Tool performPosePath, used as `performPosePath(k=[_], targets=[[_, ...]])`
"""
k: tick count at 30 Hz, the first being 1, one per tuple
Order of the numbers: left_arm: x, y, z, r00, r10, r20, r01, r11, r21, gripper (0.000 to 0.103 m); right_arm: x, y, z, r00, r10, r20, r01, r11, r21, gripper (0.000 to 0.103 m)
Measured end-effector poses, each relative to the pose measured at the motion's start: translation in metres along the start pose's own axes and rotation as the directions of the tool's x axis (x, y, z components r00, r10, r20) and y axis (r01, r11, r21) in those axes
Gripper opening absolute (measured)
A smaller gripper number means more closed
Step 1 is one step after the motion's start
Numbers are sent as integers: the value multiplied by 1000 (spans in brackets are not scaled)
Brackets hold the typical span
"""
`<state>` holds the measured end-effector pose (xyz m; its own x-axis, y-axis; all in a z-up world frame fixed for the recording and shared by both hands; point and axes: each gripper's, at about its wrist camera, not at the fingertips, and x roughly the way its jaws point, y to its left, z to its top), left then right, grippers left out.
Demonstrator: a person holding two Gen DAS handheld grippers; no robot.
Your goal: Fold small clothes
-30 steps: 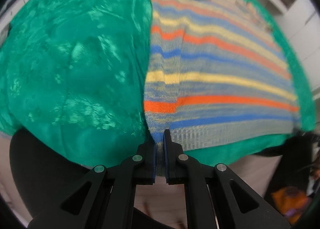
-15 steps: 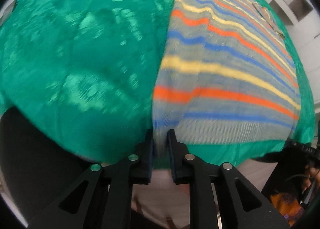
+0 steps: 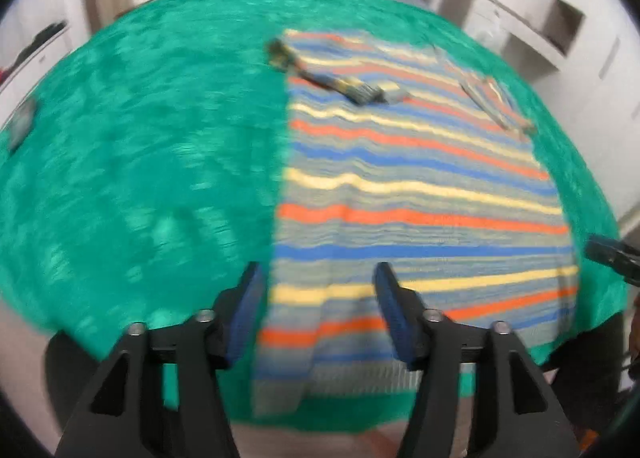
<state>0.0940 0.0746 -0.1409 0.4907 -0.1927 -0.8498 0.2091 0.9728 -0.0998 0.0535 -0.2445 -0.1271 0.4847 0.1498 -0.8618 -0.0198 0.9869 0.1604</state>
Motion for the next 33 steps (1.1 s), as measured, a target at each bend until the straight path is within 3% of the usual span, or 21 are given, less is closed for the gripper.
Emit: performPosePath(k=[3,7,10,12,14,15,17,19,23,25,27,29,33], targets=[[31,0,-24,987,137,-90,-129,988,84,71,46,-1,-10,992,20,-123,-23,1000,-18,48],[9,18,-37,989,127,-78,-124,991,43,73,36,-18,-28,972,-39,-231,30,999,-44,46],[-15,31,-22,992,121,42,-120,992,-29,84,1,-16,6,981,-121,-150,99,984,-149,50],[-23,39,-10,977,171,130,-163,984,-74,86,-9,-16,48,988,-143,-55,129,971,-203,73],[-23,46,-3,956,228,184,-205,970,-134,86,-3,-8,93,988,-146,45,153,956,-249,83],[-21,50,-2,946,259,196,-230,960,-159,86,13,-4,122,985,-149,85,167,946,-279,83],[-12,58,-5,931,309,192,-274,943,-189,86,47,0,161,982,-160,97,183,930,-318,83],[-2,63,-12,928,333,166,-302,935,-186,86,90,2,191,977,-187,103,211,909,-358,83],[12,70,-12,940,328,99,-302,930,-211,86,152,-15,205,967,-250,49,251,905,-344,81],[20,70,-12,939,336,74,-316,927,-202,86,164,-37,203,972,-234,14,228,932,-280,72],[25,67,-14,940,338,56,-322,927,-192,86,161,-57,202,983,-183,-4,179,968,-175,30],[27,65,-14,938,343,49,-329,926,-185,86,151,-67,204,979,-203,4,201,971,-131,5],[25,67,-14,939,340,45,-326,925,-196,86,109,-90,207,977,-198,76,203,977,-65,5]])
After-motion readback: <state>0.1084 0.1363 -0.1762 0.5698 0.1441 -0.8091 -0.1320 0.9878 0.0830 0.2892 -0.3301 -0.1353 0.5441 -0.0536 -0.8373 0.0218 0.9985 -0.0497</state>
